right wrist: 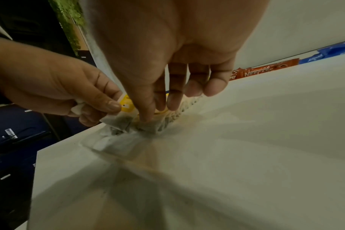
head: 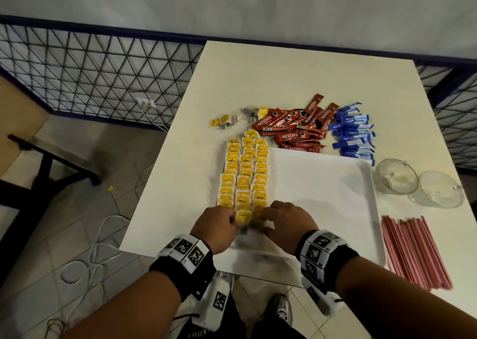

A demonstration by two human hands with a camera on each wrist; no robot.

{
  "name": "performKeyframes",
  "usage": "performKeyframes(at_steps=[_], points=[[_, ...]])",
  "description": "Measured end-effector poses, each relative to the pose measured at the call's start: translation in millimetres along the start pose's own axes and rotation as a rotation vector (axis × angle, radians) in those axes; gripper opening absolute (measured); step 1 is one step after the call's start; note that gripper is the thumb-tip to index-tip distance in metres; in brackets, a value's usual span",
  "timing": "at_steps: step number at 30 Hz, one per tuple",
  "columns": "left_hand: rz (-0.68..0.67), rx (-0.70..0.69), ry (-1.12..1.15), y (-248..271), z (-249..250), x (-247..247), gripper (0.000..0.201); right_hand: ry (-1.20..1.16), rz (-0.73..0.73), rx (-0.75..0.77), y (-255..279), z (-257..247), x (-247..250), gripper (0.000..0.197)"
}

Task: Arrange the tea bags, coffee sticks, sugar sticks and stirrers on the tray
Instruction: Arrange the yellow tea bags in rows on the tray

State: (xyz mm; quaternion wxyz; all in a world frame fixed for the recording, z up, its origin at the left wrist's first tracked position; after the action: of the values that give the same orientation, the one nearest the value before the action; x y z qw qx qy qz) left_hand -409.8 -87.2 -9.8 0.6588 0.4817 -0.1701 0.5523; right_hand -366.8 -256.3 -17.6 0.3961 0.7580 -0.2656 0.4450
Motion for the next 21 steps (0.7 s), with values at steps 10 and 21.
performKeyframes(at_steps=[10, 21], points=[[0.158, 0.030, -0.180, -2, 4, -7, 0.006, -0.040, 0.065, 0.035, -5, -8, -13, 0.020], [0.070, -0.275, -0.486, -1, -7, -17, 0.046, -0.037, 0.066, 0.041, -8, -6, -11, 0.025]])
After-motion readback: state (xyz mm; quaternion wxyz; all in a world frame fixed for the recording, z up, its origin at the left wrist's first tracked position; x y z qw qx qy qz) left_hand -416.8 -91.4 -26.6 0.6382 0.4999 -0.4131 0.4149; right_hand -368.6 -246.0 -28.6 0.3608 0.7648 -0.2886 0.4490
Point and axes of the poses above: each hand's wrist, its own y-axis away from the middle knuckle, its own x-axis out of the back of the hand, z = x × y, the point moved 3 cm from there along -y, towards the middle knuckle, and after that the axes turned 1 degree about -x, right-handed, at the moved point
